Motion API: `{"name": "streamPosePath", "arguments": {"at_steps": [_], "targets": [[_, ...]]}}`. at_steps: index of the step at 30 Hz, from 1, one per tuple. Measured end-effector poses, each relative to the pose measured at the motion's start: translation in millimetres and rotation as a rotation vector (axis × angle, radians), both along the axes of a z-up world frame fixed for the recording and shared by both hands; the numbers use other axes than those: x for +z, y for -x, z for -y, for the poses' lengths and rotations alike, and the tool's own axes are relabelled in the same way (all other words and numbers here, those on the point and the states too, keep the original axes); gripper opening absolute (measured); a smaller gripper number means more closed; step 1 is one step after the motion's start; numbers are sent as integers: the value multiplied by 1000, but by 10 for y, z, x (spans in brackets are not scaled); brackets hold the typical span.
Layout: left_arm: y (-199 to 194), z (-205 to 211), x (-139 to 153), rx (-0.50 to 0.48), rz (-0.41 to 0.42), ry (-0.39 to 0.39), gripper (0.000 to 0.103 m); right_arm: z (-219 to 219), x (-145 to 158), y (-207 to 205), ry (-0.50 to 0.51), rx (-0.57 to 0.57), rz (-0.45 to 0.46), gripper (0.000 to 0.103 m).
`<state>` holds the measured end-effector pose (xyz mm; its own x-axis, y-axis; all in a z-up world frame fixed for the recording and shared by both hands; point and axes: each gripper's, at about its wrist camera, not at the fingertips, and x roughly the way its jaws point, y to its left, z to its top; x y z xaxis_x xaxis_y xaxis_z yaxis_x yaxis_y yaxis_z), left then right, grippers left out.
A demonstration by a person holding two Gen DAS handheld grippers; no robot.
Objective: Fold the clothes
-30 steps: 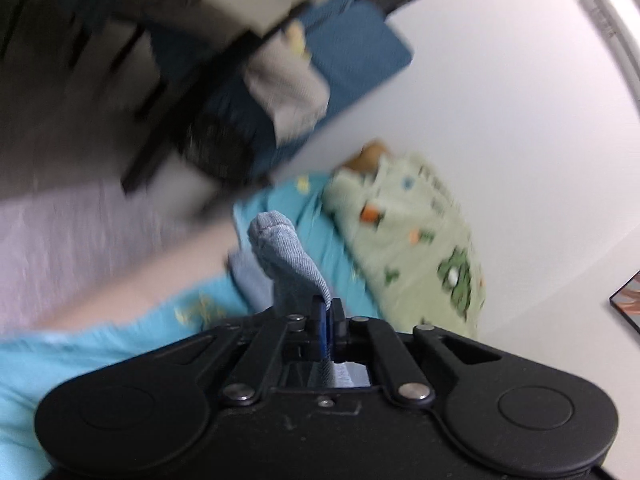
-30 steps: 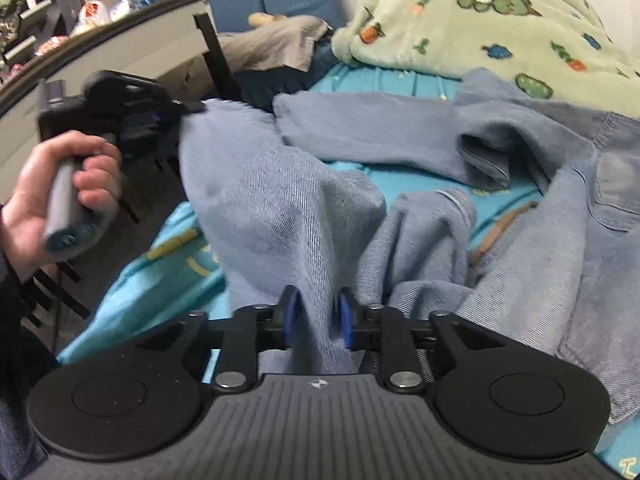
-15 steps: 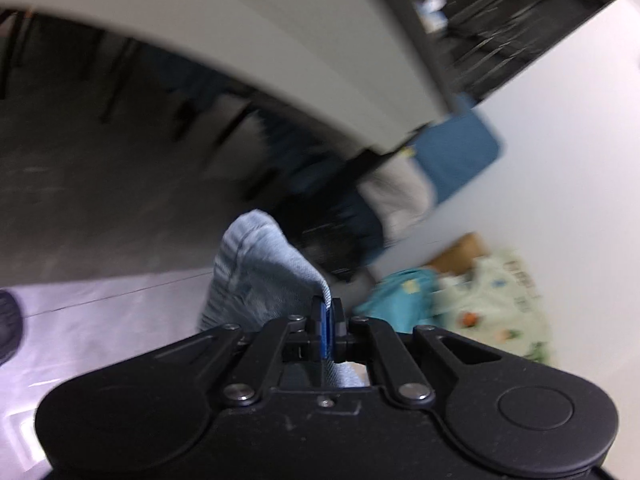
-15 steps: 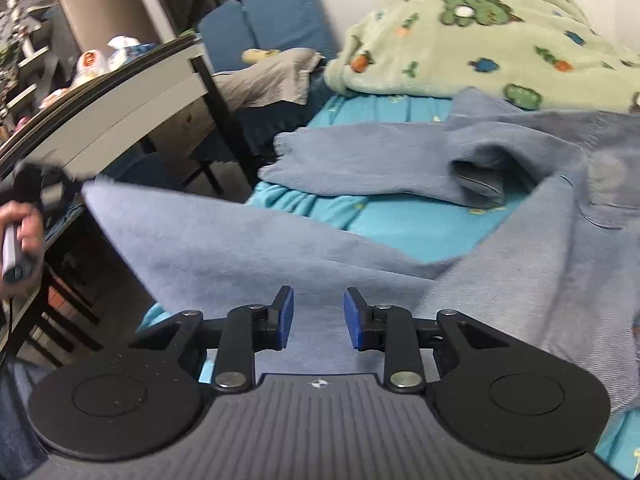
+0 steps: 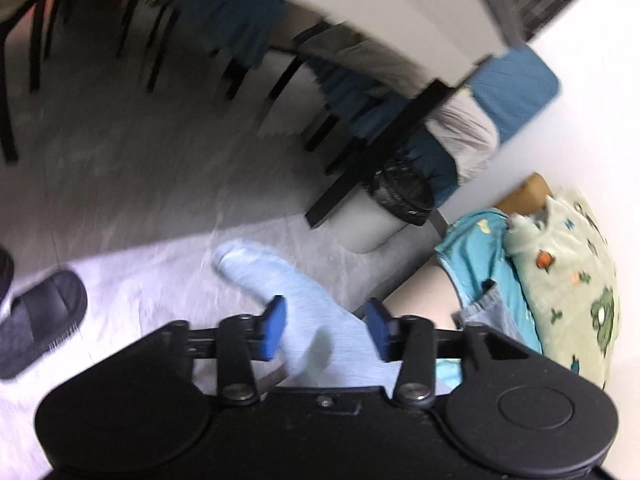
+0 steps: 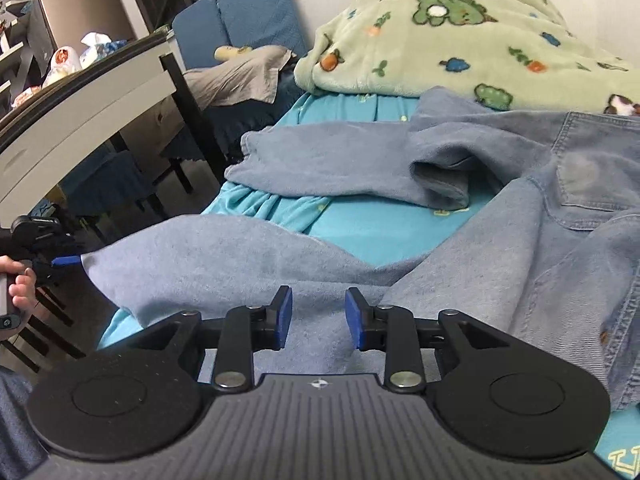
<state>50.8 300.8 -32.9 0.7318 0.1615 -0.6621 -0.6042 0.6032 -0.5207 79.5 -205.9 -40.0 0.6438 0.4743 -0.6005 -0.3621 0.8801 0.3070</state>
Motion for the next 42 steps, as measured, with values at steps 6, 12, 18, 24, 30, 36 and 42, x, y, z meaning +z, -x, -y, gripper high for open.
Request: {"name": "streamPosePath", "arguments": {"at_steps": [6, 12, 18, 24, 30, 36, 42], "targets": [[73, 495, 391, -130, 61, -173, 56, 200, 156, 53, -38, -64, 33, 33], [7, 1100, 638, -283, 111, -284, 56, 347, 237, 59, -47, -106, 55, 34], [-144, 1800, 695, -456, 145, -337, 57, 406, 267, 45, -20, -127, 81, 34], [-233, 2380, 622, -570, 149, -394, 57, 411, 272, 48, 11, -131, 105, 35], [-320, 2715, 450, -650, 130, -440, 57, 417, 237, 33, 10, -135, 96, 35], [-320, 2829, 232, -678, 106, -499, 59, 423, 168, -4, 22, -165, 87, 35], [-311, 2834, 54, -716, 99, -510, 59, 525, 29, -55, 10, -275, 69, 35]]}}
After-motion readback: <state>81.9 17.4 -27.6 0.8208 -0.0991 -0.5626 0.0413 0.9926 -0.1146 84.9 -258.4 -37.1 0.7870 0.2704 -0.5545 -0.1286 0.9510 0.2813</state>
